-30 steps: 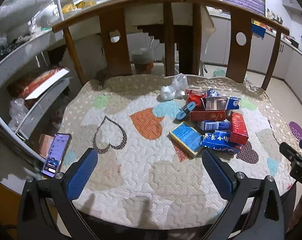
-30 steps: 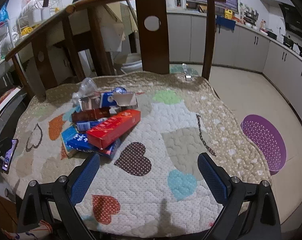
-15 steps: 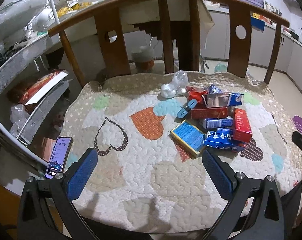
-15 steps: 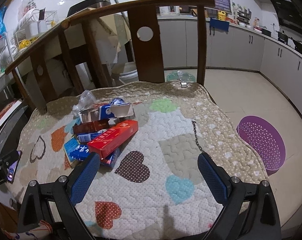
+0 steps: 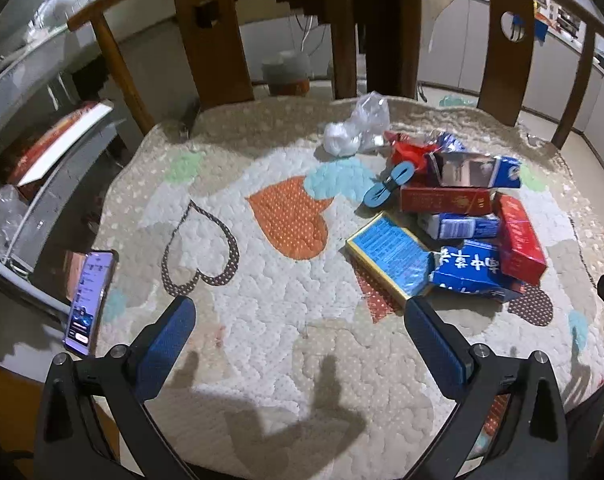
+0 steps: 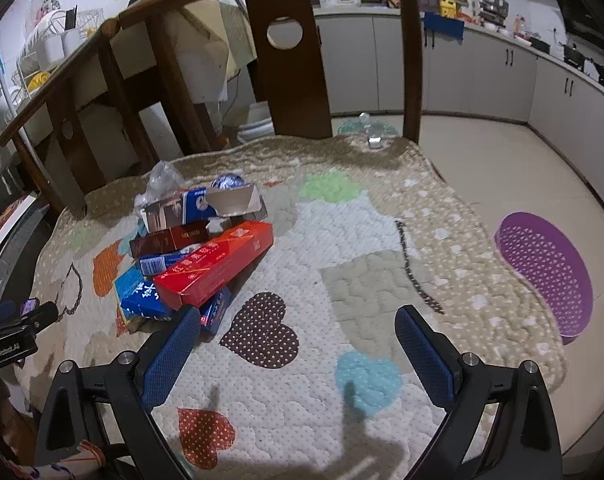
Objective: Collect trash
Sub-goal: 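Grasp the red box with the right tool while the left tool grasps the blue-gold box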
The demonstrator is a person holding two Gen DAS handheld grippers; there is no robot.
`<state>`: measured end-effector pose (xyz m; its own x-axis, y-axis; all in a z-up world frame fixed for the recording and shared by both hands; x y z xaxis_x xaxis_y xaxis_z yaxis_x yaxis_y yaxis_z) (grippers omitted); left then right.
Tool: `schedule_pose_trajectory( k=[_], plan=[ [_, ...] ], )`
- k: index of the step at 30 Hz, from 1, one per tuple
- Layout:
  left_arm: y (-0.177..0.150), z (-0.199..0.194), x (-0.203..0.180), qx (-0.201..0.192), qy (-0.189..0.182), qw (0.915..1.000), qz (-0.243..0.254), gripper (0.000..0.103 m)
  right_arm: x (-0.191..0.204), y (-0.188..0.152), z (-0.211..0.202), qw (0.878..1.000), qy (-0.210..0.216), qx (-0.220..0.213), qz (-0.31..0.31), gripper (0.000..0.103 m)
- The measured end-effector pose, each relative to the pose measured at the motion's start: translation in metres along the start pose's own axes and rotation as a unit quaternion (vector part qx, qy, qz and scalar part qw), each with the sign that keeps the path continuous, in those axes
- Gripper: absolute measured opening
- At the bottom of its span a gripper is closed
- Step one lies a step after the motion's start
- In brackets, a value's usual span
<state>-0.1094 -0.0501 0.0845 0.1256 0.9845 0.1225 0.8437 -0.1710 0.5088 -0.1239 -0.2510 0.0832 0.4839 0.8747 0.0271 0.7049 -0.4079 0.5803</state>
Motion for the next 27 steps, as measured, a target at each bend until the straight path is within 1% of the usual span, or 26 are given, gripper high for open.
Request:
schedule_pose_trajectory(
  k=[3, 6, 8, 11, 14, 17, 19, 21, 23, 24, 25, 27],
  plan=[
    [0.002, 0.014, 0.004, 0.013, -0.007, 0.9998, -0.009, 0.103, 0.001, 0.002, 0.012, 1.0, 0.005, 0.013, -0.004, 0.099],
    [0.006, 0.025, 0.009, 0.021, -0.02, 0.9994, -0.017, 0.103, 0.003, 0.008, 0.024, 0.999, 0.025, 0.027, -0.001, 0.099],
    [0.009, 0.032, 0.011, 0.025, -0.032, 0.9989, -0.022, 0.103, 0.004, 0.015, 0.035, 0.997, 0.058, 0.042, 0.015, 0.098],
    [0.012, 0.039, 0.011, 0.031, -0.052, 0.9979, -0.024, 0.103, 0.008, 0.027, 0.054, 0.99, 0.111, 0.068, 0.047, 0.094],
    [0.016, 0.045, 0.007, 0.034, -0.07, 0.9967, -0.022, 0.103, 0.02, 0.037, 0.075, 0.983, 0.145, 0.09, 0.063, 0.091],
    [0.025, 0.051, 0.001, 0.033, -0.09, 0.9953, -0.015, 0.103, 0.032, 0.044, 0.096, 0.982, 0.141, 0.111, 0.064, 0.087],
    [0.033, 0.054, -0.002, 0.03, -0.102, 0.9942, -0.014, 0.103, 0.041, 0.047, 0.11, 0.982, 0.126, 0.125, 0.061, 0.086],
    [0.042, 0.062, -0.004, 0.037, -0.118, 0.9921, -0.016, 0.103, 0.043, 0.049, 0.121, 0.982, 0.118, 0.136, 0.061, 0.082],
    [0.047, 0.072, -0.007, 0.053, -0.128, 0.9901, -0.021, 0.103, 0.043, 0.049, 0.131, 0.979, 0.117, 0.153, 0.067, 0.062],
    [0.048, 0.078, -0.008, 0.065, -0.13, 0.9891, -0.024, 0.103, 0.041, 0.048, 0.133, 0.977, 0.122, 0.158, 0.074, 0.061],
    [0.047, 0.084, -0.009, 0.076, -0.13, 0.9882, -0.028, 0.103, 0.038, 0.048, 0.132, 0.976, 0.126, 0.157, 0.08, 0.057],
    [0.046, 0.095, -0.012, 0.097, -0.125, 0.9867, -0.035, 0.103, 0.032, 0.048, 0.129, 0.979, 0.114, 0.153, 0.07, 0.052]
  ],
)
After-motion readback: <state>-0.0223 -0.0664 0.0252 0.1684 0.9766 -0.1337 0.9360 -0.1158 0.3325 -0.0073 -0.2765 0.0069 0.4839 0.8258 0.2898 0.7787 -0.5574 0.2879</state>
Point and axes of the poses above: each gripper's, at about its wrist camera, not at the fingertips, and z roughly the way its jaws point, x to its left, y to its top, the point moved 3 cm from there along z, roughly the way its jaws point, and after that the axes turned 3 degrees about x, right-handed, at the moved point
